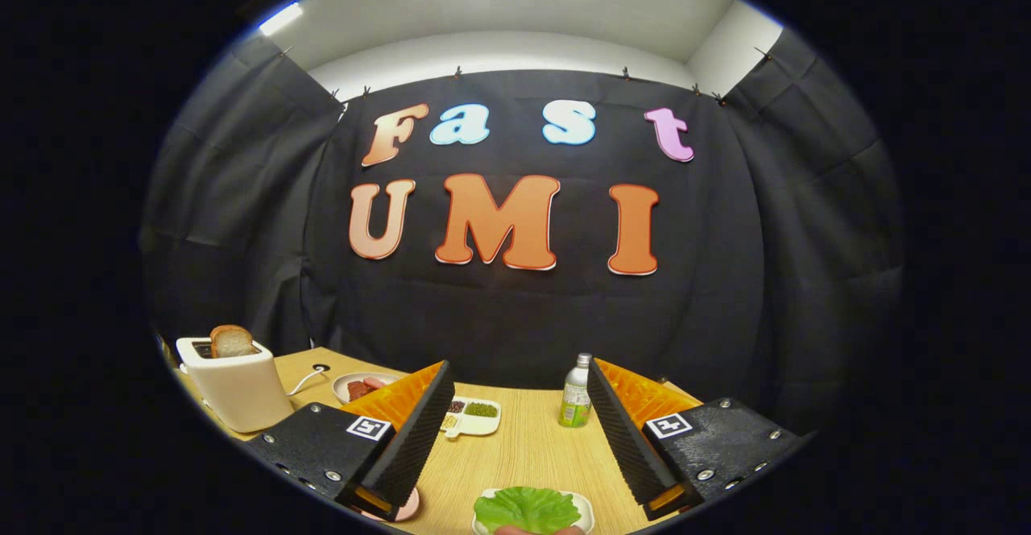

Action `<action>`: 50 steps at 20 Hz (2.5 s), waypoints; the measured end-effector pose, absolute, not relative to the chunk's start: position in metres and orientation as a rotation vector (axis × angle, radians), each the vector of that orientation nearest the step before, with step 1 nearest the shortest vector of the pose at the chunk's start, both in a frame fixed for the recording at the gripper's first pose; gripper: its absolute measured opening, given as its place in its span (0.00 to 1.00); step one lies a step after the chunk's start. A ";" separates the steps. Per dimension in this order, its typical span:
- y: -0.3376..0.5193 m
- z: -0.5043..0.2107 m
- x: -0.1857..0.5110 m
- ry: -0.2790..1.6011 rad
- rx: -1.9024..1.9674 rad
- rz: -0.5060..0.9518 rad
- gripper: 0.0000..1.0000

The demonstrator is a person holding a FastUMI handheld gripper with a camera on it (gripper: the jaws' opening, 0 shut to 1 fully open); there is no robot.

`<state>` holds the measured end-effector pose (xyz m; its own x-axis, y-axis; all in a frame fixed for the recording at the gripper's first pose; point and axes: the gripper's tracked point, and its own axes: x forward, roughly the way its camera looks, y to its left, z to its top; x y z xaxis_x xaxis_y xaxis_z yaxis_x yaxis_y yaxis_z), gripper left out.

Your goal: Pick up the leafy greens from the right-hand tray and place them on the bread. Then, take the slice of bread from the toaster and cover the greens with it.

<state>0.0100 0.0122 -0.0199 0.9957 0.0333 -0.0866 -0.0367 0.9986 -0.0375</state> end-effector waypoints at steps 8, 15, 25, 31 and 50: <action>0.016 -0.055 0.011 0.213 -0.065 0.068 0.99; 0.013 -0.090 0.010 0.394 -0.050 0.123 0.99; 0.014 -0.164 -0.002 0.722 -0.036 0.206 1.00; 0.018 -0.203 -0.018 0.891 -0.038 0.263 0.99; 0.006 -0.277 -0.047 1.186 -0.126 0.310 0.99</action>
